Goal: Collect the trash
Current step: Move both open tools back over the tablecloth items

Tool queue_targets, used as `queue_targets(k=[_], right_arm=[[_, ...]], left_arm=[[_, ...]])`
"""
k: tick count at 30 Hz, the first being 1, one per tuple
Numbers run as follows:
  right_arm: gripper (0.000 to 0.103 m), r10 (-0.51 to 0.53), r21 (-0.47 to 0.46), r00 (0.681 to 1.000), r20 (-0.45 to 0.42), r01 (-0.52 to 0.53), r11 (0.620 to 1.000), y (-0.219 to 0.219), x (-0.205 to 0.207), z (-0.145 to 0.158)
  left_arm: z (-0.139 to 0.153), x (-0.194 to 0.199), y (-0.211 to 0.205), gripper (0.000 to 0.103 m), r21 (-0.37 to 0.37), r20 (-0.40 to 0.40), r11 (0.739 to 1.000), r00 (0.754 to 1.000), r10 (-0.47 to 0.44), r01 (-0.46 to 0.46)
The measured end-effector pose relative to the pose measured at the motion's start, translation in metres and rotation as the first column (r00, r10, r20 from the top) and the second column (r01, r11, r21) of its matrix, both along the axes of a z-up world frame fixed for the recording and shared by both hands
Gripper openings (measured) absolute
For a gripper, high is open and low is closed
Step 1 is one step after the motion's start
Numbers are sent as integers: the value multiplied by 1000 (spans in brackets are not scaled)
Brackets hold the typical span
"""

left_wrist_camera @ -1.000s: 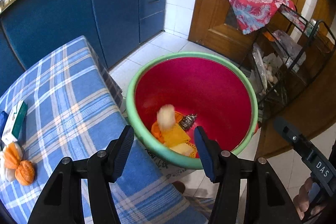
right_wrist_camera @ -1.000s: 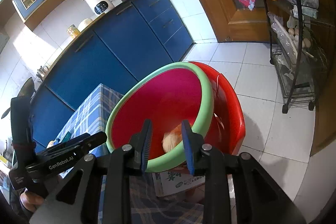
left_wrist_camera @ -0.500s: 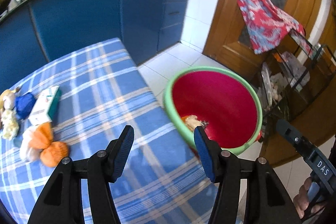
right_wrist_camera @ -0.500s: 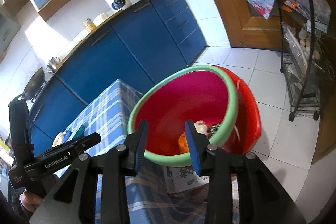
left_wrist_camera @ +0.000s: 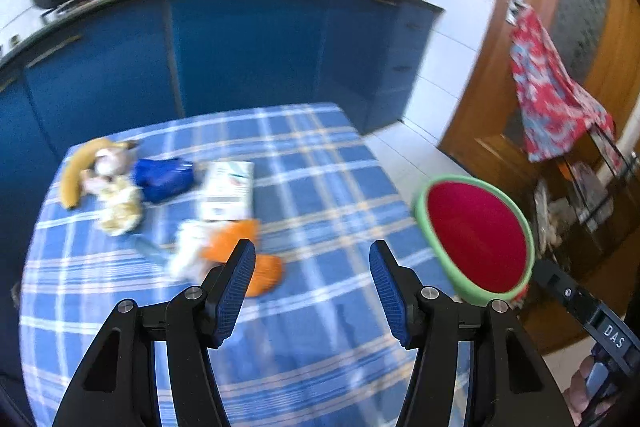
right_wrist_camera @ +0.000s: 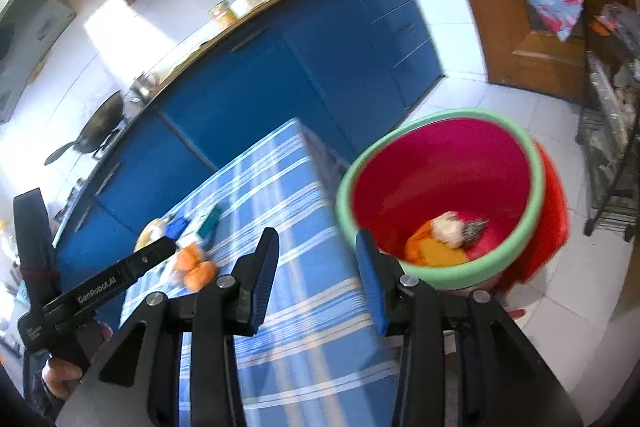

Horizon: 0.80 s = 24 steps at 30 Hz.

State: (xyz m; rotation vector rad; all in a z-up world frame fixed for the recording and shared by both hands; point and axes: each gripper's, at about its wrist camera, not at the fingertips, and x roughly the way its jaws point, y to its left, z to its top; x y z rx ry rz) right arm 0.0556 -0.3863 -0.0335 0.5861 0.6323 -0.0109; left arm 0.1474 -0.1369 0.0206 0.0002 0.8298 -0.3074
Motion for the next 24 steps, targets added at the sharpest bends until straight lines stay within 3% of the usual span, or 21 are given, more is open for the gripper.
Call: queue_targets(k=[13,24], right_arm=[[44,212,-68,977,-10,-212,975,92,64,38],[49,334,-147,942,-38,-336,930,160,135,46]], left_arm=[[18,22,112,62,43,38,976,977,211,-213],[-17,67,158,65,33,-12,947,947,320,-319]])
